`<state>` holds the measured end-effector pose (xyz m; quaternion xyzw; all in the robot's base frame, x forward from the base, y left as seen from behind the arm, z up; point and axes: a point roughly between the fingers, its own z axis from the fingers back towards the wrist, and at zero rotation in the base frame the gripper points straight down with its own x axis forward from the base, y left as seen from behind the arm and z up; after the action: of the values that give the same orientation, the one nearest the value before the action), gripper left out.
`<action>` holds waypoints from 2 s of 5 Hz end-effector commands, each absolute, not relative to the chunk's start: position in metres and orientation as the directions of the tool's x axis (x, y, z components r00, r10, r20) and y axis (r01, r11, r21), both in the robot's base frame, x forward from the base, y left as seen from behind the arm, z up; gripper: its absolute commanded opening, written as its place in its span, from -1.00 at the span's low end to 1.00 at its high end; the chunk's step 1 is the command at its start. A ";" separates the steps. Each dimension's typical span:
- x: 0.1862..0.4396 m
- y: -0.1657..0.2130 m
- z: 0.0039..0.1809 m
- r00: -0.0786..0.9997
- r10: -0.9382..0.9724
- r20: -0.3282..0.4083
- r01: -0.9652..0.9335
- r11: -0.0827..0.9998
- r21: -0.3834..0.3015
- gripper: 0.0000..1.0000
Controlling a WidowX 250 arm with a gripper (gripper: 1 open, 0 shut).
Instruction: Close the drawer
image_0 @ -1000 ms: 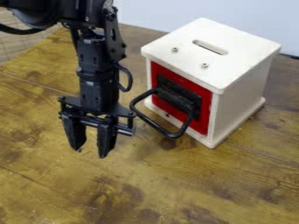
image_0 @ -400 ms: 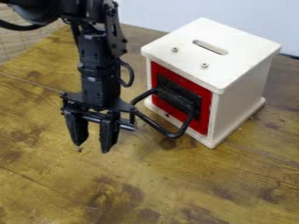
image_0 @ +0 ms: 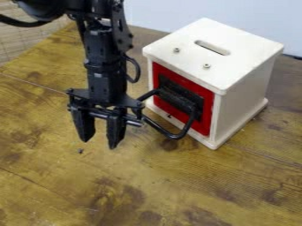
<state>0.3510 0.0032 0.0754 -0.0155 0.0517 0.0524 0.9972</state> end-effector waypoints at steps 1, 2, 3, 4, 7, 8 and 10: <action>0.363 -0.009 0.092 0.996 0.079 -0.032 -0.080 0.996 -0.033 1.00; 0.367 -0.013 0.092 0.997 0.073 -0.023 -0.074 0.997 -0.034 1.00; 0.370 -0.016 0.092 0.998 0.068 -0.015 -0.068 0.997 -0.035 1.00; 0.372 -0.020 0.090 0.998 0.061 -0.014 -0.062 0.997 -0.036 1.00; 0.376 -0.035 0.088 0.999 0.038 0.024 -0.037 0.999 -0.034 1.00; 0.373 -0.038 0.087 0.999 0.030 0.032 -0.029 0.999 -0.034 1.00; 0.372 -0.051 0.090 0.997 0.007 0.074 -0.004 0.999 -0.034 1.00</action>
<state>0.3683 -0.0419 0.0550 -0.0126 0.0130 0.0163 0.9997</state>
